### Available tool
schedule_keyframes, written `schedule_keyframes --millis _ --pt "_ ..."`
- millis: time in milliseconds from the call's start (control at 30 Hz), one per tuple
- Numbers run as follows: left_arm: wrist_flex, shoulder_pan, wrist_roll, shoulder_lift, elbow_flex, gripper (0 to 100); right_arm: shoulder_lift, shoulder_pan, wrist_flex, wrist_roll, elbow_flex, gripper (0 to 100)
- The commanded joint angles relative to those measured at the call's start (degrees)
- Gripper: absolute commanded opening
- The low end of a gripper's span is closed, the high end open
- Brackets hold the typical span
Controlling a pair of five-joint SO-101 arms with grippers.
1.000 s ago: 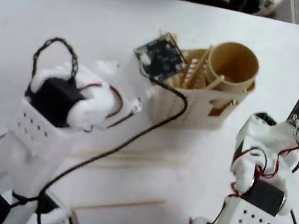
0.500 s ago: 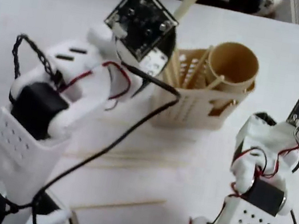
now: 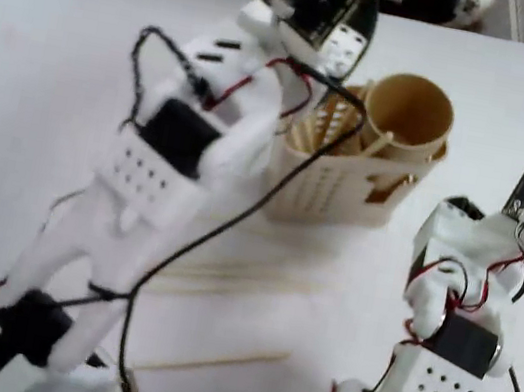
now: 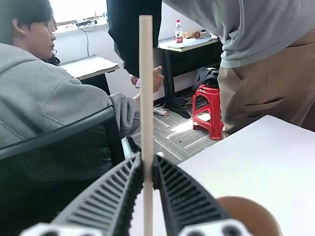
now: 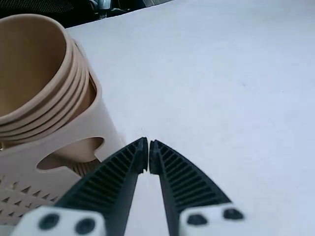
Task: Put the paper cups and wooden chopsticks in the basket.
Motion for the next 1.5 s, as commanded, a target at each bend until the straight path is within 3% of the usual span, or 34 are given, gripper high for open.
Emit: schedule_keyframes --millis 0,267,367,500,567,767,967,1267,1467 --pt "-4.4 0.5 1.4 2.6 -2.8 2 -1.2 0.0 0.0 0.2 -1.3 1.8" --pt "-2.7 0.9 1.9 3.2 3.2 2 -1.4 0.0 0.0 0.4 -1.3 1.8" --pt "-1.3 0.5 5.6 3.1 6.4 3 -1.4 0.0 0.0 0.4 -1.3 1.8" --pt "7.0 0.5 7.3 0.3 5.9 19 -1.4 0.0 0.0 0.4 -1.3 1.8" --pt "9.8 0.5 8.9 -2.3 5.8 20 -1.4 0.0 0.0 0.5 -1.3 1.8" --pt "16.4 -0.7 6.8 -11.7 6.2 20 -1.4 0.0 0.0 0.5 -1.3 1.8" --pt "31.0 -7.1 6.1 -19.6 6.3 20 -1.4 0.0 0.0 0.5 -1.3 1.8" --pt "50.8 -15.8 -2.4 -24.7 6.5 20 -1.4 -1.0 0.1 3.3 -1.6 1.8" --pt "51.3 -15.6 -4.8 -24.5 22.2 20 -1.0 -2.0 0.2 3.8 -1.4 1.8"
